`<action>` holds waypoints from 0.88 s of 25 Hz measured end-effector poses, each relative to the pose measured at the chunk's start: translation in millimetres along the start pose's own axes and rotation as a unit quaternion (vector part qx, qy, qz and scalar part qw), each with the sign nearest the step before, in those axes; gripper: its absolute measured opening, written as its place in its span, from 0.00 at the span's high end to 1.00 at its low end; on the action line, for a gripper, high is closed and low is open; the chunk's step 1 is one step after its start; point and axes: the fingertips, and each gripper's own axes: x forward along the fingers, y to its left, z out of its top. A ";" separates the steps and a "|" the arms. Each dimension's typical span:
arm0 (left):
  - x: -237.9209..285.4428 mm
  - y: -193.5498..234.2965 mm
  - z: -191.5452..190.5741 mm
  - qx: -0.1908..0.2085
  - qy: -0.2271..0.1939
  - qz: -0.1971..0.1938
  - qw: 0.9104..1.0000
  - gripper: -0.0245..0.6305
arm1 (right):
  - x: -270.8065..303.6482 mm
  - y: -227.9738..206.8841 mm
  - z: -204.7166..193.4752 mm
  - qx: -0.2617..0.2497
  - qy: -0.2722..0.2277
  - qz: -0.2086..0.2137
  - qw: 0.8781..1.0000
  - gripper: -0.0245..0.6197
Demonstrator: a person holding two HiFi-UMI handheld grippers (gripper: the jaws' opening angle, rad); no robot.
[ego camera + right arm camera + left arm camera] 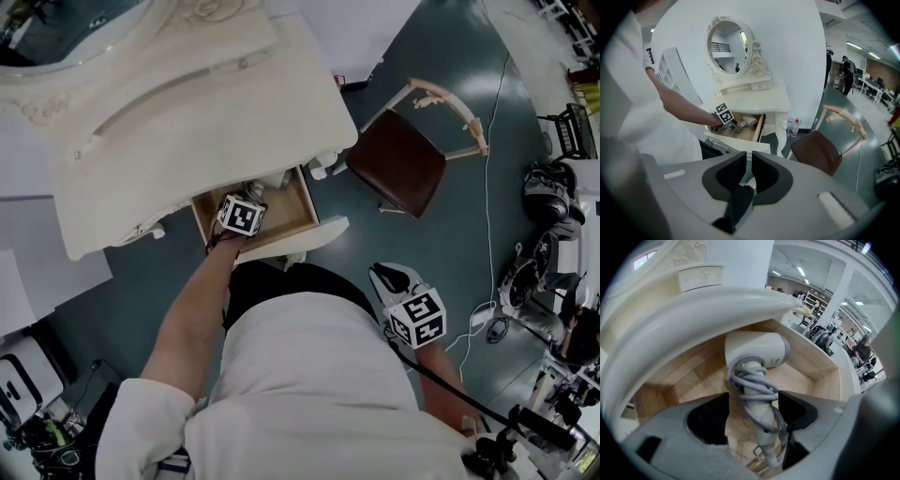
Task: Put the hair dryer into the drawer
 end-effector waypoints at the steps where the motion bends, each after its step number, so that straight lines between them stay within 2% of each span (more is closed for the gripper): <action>1: -5.2 0.7 -0.4 -0.002 -0.002 0.001 1.000 0.46 | 1.0 1.9 1.1 -0.001 -0.001 0.003 1.000 0.90; 7: -44.9 0.0 9.9 -0.010 -0.047 -0.003 0.999 0.46 | 10.6 19.0 10.7 -0.010 -0.011 0.030 0.999 0.90; 15: -107.3 -11.4 8.5 -0.029 -0.091 -0.028 0.995 0.48 | 33.6 32.3 24.1 -0.024 -0.021 0.066 0.997 0.91; 22: -148.9 -15.7 -6.4 -0.036 -0.117 -0.055 0.991 0.62 | 64.1 57.8 47.7 -0.046 -0.027 0.084 0.995 0.93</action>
